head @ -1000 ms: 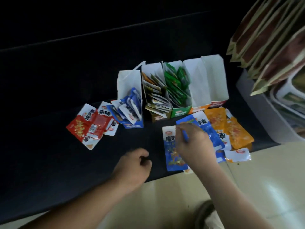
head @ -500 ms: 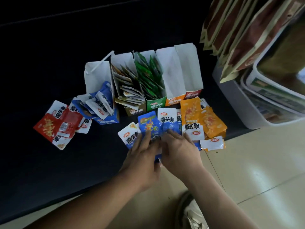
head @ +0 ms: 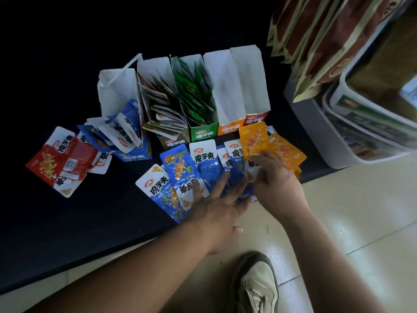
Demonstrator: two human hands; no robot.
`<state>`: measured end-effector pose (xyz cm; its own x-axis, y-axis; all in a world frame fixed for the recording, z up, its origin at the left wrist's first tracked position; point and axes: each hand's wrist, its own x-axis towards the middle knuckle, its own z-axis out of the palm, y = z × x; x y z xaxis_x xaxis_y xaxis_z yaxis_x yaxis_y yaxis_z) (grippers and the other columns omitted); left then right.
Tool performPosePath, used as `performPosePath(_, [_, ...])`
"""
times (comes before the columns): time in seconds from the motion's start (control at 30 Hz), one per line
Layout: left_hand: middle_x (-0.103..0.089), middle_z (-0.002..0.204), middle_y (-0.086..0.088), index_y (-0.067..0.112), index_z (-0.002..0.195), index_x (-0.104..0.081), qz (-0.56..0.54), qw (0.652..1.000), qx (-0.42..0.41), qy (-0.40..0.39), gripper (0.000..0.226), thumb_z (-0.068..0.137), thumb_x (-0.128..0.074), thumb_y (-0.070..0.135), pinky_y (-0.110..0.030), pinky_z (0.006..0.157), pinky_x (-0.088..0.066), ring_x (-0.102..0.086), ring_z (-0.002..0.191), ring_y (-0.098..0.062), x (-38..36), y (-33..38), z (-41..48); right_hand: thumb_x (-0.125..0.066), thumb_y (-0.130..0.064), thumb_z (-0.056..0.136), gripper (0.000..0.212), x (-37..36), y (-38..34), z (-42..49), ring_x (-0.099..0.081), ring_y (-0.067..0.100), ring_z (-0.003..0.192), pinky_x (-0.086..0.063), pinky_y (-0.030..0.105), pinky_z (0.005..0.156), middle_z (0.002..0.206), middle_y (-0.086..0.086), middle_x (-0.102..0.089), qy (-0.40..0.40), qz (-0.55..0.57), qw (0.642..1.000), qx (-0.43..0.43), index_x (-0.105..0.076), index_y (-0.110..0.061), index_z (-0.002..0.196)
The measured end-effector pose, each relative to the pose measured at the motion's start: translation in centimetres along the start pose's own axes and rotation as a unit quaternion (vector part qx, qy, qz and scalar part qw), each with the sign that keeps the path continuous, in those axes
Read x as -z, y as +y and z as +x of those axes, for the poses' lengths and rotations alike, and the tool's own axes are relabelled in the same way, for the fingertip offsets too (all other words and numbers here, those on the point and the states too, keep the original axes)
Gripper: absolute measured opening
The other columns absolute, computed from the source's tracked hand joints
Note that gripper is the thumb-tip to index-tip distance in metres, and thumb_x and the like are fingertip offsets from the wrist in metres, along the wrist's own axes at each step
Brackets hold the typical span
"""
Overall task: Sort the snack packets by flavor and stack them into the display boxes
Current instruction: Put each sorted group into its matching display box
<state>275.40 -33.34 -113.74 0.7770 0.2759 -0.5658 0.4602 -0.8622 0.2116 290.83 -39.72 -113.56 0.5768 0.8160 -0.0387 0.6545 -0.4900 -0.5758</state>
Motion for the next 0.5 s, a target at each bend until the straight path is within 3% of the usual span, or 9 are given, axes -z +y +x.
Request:
performPosePath(0.1, [0.028, 0.168, 0.014, 0.035, 0.164, -0.005, 0.023, 0.999, 0.014, -0.018, 0.067, 0.107, -0.04, 0.048, -0.083, 0.112, 0.004, 0.03, 0.155, -0.025, 0.0, -0.2, 0.3, -0.054, -0.009, 0.088, 0.044, 0.3, 0.5, 0.2, -0.048, 0.03, 0.141, -0.046, 0.046, 0.109, 0.141, 0.009, -0.062, 0.001, -0.011, 1.0, -0.023, -0.071, -0.02, 0.127])
performPosePath(0.17, [0.023, 0.17, 0.012, 0.033, 0.164, -0.007, 0.041, 0.999, 0.014, -0.02, 0.064, 0.108, -0.037, 0.046, -0.081, 0.114, -0.001, 0.024, 0.157, -0.023, 0.0, -0.6, 0.0, -0.052, -0.007, 0.087, 0.046, 0.2, 0.8, 0.3, -0.05, 0.032, 0.138, -0.047, 0.047, 0.106, 0.137, 0.008, -0.063, 0.008, -0.012, 1.0, -0.018, -0.07, -0.02, 0.127])
performPosePath(0.27, [0.02, 0.171, 0.009, 0.03, 0.164, -0.003, 0.064, 0.998, 0.021, -0.018, 0.068, 0.108, -0.037, 0.047, -0.078, 0.116, -0.002, 0.021, 0.158, -0.022, -0.9, -1.6, -1.3, -0.043, -0.014, 0.082, 0.048, 0.0, 1.3, 0.4, -0.059, 0.033, 0.119, -0.049, 0.036, 0.085, 0.127, 0.002, -0.066, 0.037, -0.013, 0.999, -0.002, -0.069, -0.017, 0.123])
performPosePath(0.33, [0.02, 0.171, 0.006, 0.027, 0.163, 0.001, 0.067, 0.997, 0.037, -0.009, 0.072, 0.107, -0.039, 0.049, -0.078, 0.116, -0.003, 0.022, 0.158, -0.022, -1.7, -2.3, -2.2, -0.046, -0.007, 0.081, 0.044, -0.3, 1.4, 0.5, -0.06, 0.035, 0.114, -0.047, 0.035, 0.083, 0.123, 0.006, -0.067, 0.04, -0.02, 0.999, 0.015, -0.07, -0.011, 0.117])
performPosePath(0.43, [0.023, 0.171, 0.002, 0.023, 0.163, 0.004, 0.059, 0.996, 0.061, -0.005, 0.076, 0.107, -0.038, 0.051, -0.078, 0.117, -0.005, 0.024, 0.157, -0.023, -2.4, -3.1, -2.8, -0.037, -0.015, 0.081, 0.044, -0.7, 1.0, 0.4, -0.061, 0.04, 0.118, -0.055, 0.05, 0.089, 0.117, 0.014, -0.069, 0.029, -0.045, 0.997, 0.06, -0.075, -0.004, 0.1])
performPosePath(0.5, [0.026, 0.17, 0.001, 0.022, 0.163, 0.006, 0.052, 0.996, 0.067, -0.002, 0.078, 0.107, -0.037, 0.053, -0.077, 0.117, -0.002, 0.027, 0.156, -0.023, -2.6, -3.2, -3.0, -0.036, -0.017, 0.083, 0.044, -1.1, 0.7, 0.0, -0.059, 0.041, 0.126, -0.055, 0.057, 0.095, 0.122, 0.016, -0.069, 0.021, -0.067, 0.994, 0.08, -0.075, -0.004, 0.098])
